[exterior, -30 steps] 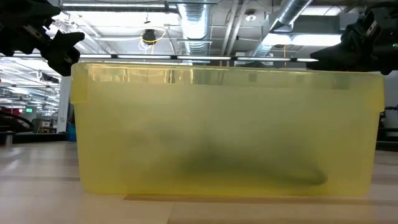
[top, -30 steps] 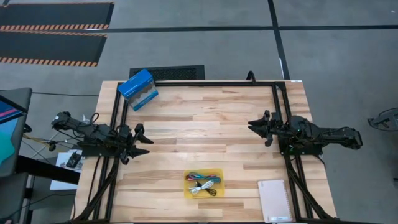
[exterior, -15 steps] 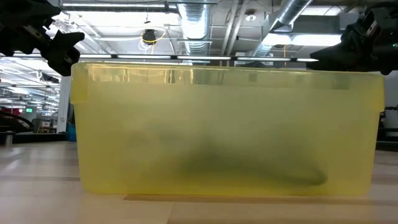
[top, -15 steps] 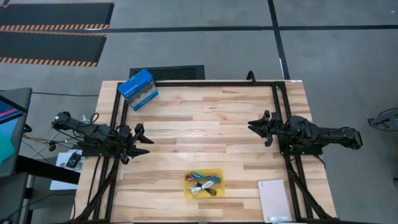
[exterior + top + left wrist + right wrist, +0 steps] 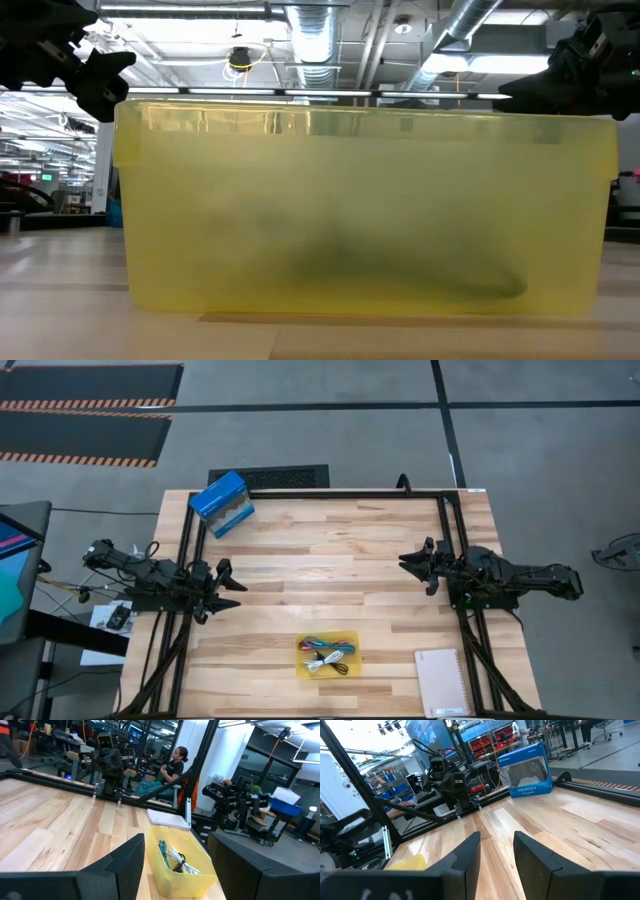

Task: Pick and place USB-C Cables
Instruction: Return to Home Position

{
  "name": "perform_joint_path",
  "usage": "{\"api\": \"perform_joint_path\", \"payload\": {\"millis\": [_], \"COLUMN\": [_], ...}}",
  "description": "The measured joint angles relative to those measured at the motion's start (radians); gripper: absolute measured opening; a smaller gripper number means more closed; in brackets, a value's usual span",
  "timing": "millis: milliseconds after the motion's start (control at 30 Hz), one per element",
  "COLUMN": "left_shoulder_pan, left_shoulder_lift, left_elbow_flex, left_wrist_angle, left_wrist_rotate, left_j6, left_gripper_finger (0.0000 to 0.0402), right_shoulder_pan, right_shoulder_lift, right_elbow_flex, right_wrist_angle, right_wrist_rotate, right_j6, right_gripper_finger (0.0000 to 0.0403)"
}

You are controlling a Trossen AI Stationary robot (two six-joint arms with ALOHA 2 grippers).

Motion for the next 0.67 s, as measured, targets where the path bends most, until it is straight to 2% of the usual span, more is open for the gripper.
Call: {"api": "perform_joint_path", "payload": {"millis": [667], "left_shoulder_pan": [0.0], "left_shoulder_lift": [0.0], "left_elbow_flex": [0.0], "left_wrist_angle": [0.0], "left_wrist_rotate": [0.0], "left_j6": [0.0], "left_gripper_finger": [0.0208], "right_shoulder_pan": [0.0], "right_shoulder_lift": [0.0], "right_elbow_flex": [0.0], "right_wrist_angle": [0.0], "right_wrist_rotate": [0.0], "right_j6": [0.0], "right_gripper_finger": [0.0144]}}
